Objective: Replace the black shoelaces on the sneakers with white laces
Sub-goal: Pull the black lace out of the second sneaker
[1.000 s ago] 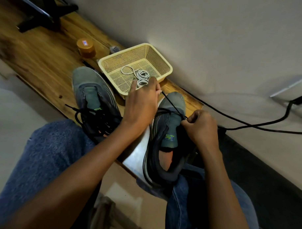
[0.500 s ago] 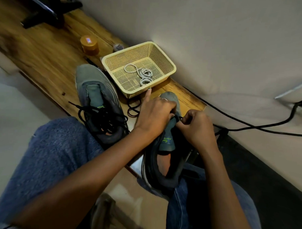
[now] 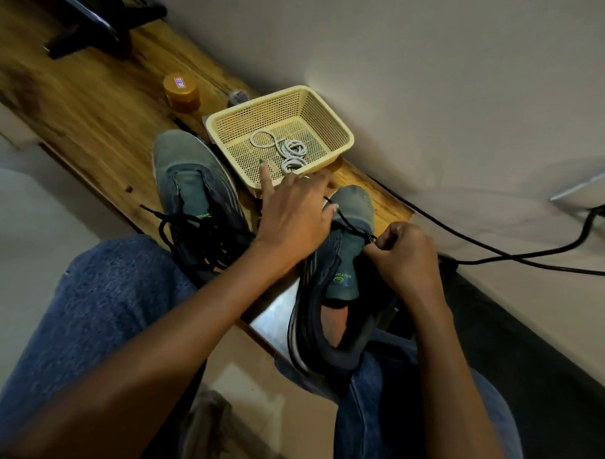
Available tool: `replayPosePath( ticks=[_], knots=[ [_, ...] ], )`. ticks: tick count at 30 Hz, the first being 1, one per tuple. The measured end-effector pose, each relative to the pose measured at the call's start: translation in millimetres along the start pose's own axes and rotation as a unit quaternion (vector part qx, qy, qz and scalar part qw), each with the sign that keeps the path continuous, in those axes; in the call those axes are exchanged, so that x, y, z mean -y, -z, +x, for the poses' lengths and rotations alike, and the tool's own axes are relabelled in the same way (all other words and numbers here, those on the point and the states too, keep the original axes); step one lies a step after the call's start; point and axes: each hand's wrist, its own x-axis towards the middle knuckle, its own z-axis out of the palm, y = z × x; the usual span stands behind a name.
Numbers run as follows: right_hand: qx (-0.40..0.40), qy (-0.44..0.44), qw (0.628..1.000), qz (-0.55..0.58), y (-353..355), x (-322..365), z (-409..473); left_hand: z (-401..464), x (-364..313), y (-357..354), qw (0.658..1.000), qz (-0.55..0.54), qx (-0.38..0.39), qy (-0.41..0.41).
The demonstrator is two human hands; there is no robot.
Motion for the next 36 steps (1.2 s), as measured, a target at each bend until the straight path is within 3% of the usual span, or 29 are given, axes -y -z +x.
replayPosePath(
  ticks=[5, 12, 19, 23, 29, 36],
  knots=[
    [0.008, 0.019, 1.0, -0.006, -2, 3, -1, -6, -11, -14, 0.997, -0.006, 0.035, -0.074],
    [0.007, 0.01, 1.0, -0.006, -4, 1, -1, -6, -15, -21, 0.996, 0.036, 0.033, -0.07],
    [0.002, -0.017, 1.0, 0.012, -3, -1, 2, 5, 2, -5, 0.996, 0.026, -0.079, 0.037],
    [0.004, -0.003, 1.0, -0.004, -2, 1, 0, 3, 4, -6, 0.997, 0.048, -0.044, 0.034],
    [0.013, 0.017, 1.0, -0.02, 0, 6, -2, -3, -8, -14, 0.996, 0.022, 0.004, -0.085],
    [-0.001, -0.003, 1.0, -0.013, -4, 2, -1, -6, -14, -16, 0.996, 0.047, 0.009, -0.075]
  ],
)
